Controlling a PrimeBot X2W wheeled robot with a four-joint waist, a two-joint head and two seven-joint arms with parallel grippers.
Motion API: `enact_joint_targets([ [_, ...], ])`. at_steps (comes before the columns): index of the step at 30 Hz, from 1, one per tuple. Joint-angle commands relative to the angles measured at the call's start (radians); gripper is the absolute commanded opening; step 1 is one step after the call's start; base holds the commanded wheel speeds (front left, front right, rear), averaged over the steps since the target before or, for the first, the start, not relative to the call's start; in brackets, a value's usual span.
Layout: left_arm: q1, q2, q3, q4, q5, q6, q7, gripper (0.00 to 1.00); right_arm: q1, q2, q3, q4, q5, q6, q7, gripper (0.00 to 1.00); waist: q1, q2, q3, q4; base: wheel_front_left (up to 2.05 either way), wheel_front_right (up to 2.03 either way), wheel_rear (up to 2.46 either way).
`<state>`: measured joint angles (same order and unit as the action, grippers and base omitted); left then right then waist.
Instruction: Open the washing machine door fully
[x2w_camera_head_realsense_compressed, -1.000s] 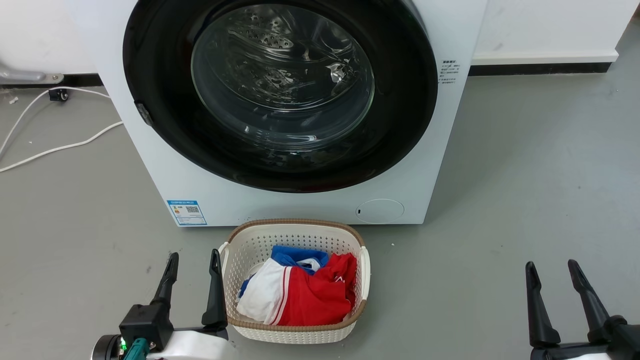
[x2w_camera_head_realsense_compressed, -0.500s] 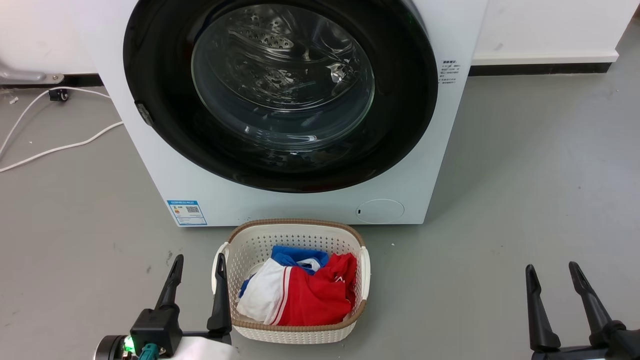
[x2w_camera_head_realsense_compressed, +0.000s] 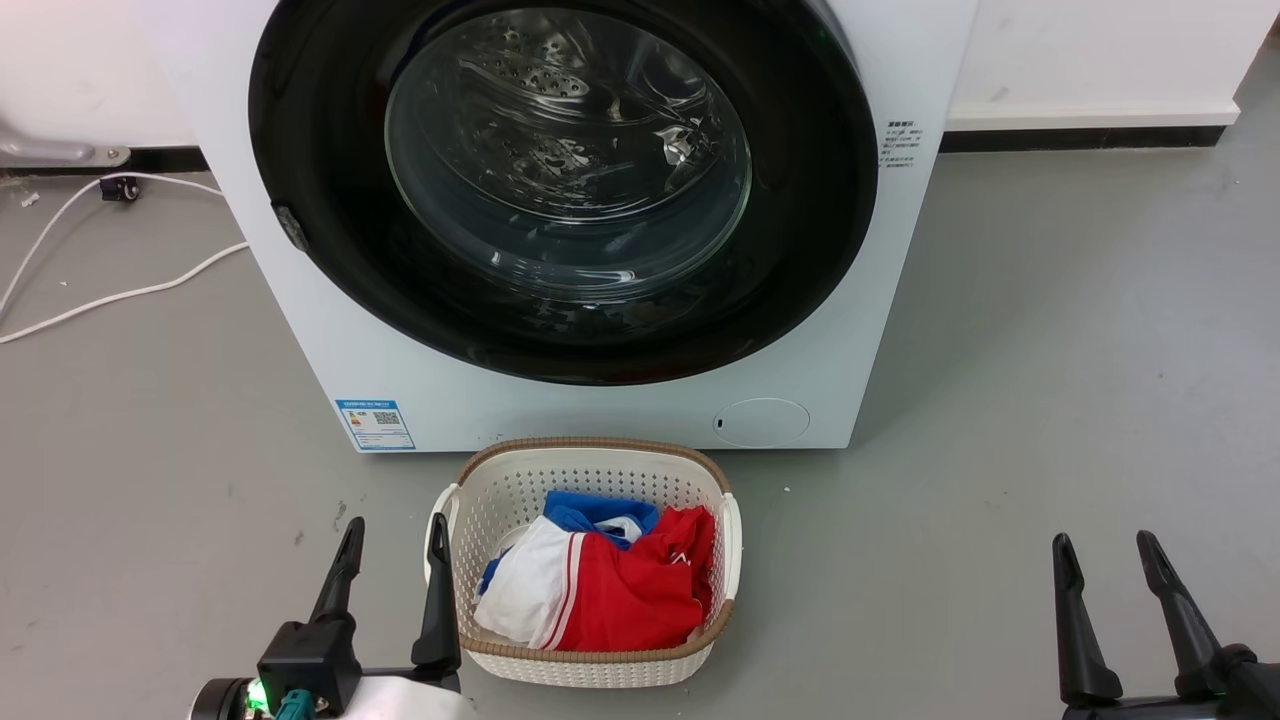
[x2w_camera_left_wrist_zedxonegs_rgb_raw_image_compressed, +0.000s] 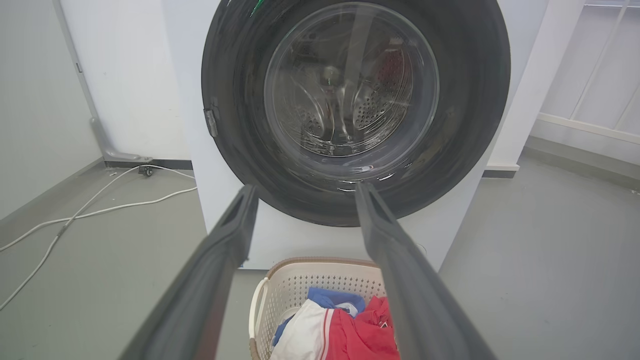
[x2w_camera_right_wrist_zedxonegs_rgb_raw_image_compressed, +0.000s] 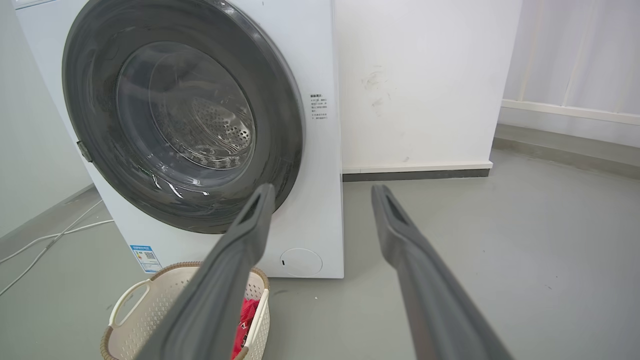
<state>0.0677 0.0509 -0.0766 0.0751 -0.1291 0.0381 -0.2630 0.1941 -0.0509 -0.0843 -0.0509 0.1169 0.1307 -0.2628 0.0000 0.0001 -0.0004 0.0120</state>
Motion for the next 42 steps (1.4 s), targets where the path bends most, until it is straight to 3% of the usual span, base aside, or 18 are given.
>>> enact_joint_targets([
  [1, 0.009, -0.001, 0.002, 0.002, -0.005, 0.003, -0.003, 1.0, 0.007, 0.001, 0.001, 0.001, 0.003, 0.0, -0.003, 1.0, 0.0, -0.0001, 0.0, 0.0, 0.0, 0.0, 0.0],
  [9, 0.008, -0.001, 0.003, 0.004, -0.004, 0.004, -0.003, 1.0, 0.007, 0.001, 0.006, 0.002, 0.014, 0.0, -0.003, 1.0, 0.0, -0.0001, -0.001, 0.0, 0.0, 0.0, 0.0],
  [13, 0.007, -0.001, 0.005, 0.004, -0.003, 0.005, -0.003, 1.0, -0.005, 0.001, -0.014, 0.001, 0.12, 0.0, -0.003, 1.0, 0.0, -0.0001, -0.002, -0.001, 0.0, 0.0, 0.0],
  [19, 0.011, -0.001, 0.006, 0.006, -0.001, 0.005, -0.003, 1.0, -0.017, 0.0, -0.026, 0.013, 0.376, 0.0, -0.003, 1.0, 0.0, -0.0001, -0.005, -0.002, 0.0, 0.0, 0.0],
  [27, 0.014, -0.001, 0.006, 0.011, -0.002, 0.002, -0.003, 1.0, -0.006, 0.0, 0.103, 0.034, 0.694, 0.001, -0.003, 1.0, 0.0, -0.0001, -0.013, -0.001, 0.0, 0.0, 0.0],
  [36, 0.018, -0.001, 0.005, 0.015, -0.004, 0.001, -0.003, 1.0, 0.004, 0.0, 0.165, -0.002, 1.056, 0.001, -0.003, 1.0, 0.0, -0.0001, -0.017, -0.001, 0.0, 0.0, 0.0],
  [42, 0.02, -0.001, 0.008, 0.017, -0.005, -0.001, -0.003, 1.0, 0.023, -0.049, 0.189, -0.042, 1.315, 0.001, 0.024, 1.0, 0.0, -0.0001, -0.02, -0.002, 0.0, 0.0, 0.0],
])
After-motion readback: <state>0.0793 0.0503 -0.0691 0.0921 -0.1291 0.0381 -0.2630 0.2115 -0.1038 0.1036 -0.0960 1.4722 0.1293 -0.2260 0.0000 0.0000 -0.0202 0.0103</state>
